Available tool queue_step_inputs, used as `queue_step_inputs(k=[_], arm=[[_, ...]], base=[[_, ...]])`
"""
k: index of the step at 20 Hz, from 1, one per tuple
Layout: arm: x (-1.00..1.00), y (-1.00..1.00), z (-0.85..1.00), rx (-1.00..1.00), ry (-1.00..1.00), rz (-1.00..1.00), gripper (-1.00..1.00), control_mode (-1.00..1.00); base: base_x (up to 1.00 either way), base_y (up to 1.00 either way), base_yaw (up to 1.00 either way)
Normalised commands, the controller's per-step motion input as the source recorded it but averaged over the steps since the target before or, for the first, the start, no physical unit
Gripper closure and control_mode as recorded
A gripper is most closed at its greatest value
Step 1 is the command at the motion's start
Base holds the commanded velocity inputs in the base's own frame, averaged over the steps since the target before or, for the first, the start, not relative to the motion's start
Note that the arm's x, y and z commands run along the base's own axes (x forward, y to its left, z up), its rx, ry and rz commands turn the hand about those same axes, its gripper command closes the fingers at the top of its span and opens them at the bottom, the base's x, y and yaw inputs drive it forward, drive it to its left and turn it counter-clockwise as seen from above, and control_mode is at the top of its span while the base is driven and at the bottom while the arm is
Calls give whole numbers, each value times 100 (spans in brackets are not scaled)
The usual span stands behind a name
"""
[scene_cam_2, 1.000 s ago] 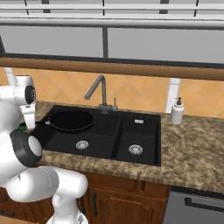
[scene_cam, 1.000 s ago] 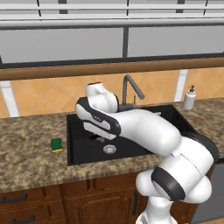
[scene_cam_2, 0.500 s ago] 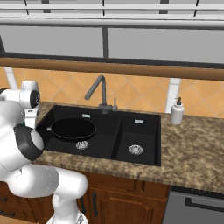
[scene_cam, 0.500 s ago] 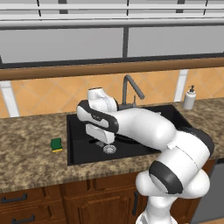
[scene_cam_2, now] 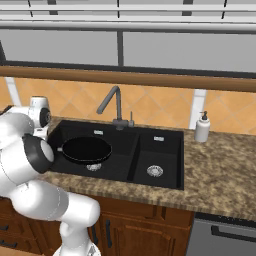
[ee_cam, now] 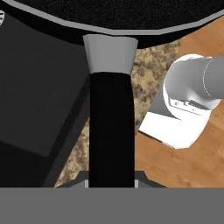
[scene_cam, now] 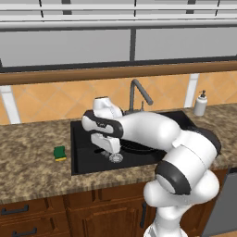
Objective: Pick the pan and sponge and place them into the sink. Then turn on the water.
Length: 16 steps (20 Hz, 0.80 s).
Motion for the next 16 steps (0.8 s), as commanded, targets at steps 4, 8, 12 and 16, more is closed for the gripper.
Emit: queue_step_inputs(k=[4,8,12,16], arm=[[24,0,-50,-1,0,0,100,-100],[21,2,-35,0,0,0,100,-100],[35,0,-26,0,0,0,100,-100],[55,2,-19,0,0,0,100,-100]], base=[[0,0,0],[0,0,0],[0,0,0],[0,0,0]])
